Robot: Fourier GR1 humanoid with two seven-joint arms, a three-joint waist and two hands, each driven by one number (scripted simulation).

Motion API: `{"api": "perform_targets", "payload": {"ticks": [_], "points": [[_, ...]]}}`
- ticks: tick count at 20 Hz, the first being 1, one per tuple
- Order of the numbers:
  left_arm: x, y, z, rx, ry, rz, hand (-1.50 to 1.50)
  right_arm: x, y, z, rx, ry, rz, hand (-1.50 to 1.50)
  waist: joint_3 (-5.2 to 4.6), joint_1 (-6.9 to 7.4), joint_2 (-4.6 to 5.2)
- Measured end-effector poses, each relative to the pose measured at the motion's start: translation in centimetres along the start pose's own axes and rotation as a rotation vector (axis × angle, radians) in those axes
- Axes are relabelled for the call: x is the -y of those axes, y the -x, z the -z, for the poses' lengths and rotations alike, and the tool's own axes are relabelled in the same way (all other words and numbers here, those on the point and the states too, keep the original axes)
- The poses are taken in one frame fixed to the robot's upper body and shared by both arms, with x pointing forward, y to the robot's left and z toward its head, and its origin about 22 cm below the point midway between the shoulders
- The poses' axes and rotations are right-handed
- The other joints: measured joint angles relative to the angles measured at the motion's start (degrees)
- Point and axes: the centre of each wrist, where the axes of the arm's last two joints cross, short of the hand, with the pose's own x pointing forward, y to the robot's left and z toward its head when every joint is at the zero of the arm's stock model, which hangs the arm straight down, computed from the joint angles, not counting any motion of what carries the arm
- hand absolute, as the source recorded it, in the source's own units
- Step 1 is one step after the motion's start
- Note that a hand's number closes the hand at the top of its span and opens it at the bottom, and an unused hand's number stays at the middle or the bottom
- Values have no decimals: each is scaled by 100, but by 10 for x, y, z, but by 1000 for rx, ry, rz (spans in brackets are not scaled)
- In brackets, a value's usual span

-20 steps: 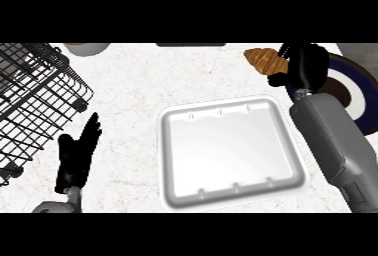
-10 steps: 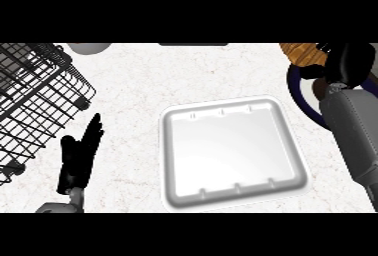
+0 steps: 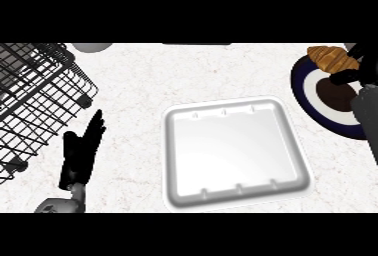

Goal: Pick the croissant from the tray and place it in the plate

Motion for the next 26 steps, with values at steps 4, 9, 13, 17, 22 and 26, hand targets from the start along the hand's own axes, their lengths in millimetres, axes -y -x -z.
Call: {"api": "perform_targets", "payload": {"ticks": [4, 9, 13, 17, 22, 26], "points": [[4, 0, -2, -3, 5, -4, 0, -7, 25, 1, -34, -121, -8, 150, 3, 18, 7], [7, -5, 1, 10, 15, -4, 0, -8, 51, 5, -85, -298, -16, -150, 7, 77, 37], [5, -4, 1, 12, 19, -1, 0, -11, 70, 3, -70, -392, -8, -150, 9, 95, 44], [8, -4, 3, 10, 14, -5, 0, -9, 77, 3, 22, -397, 93, -150, 13, 67, 42], [3, 0, 0, 0, 7, -8, 0, 2, 64, 13, 105, -286, 408, -150, 18, 0, 1], [-2, -1, 3, 0, -5, -8, 0, 9, 78, 16, 106, -216, 641, -150, 14, -53, -7]]}}
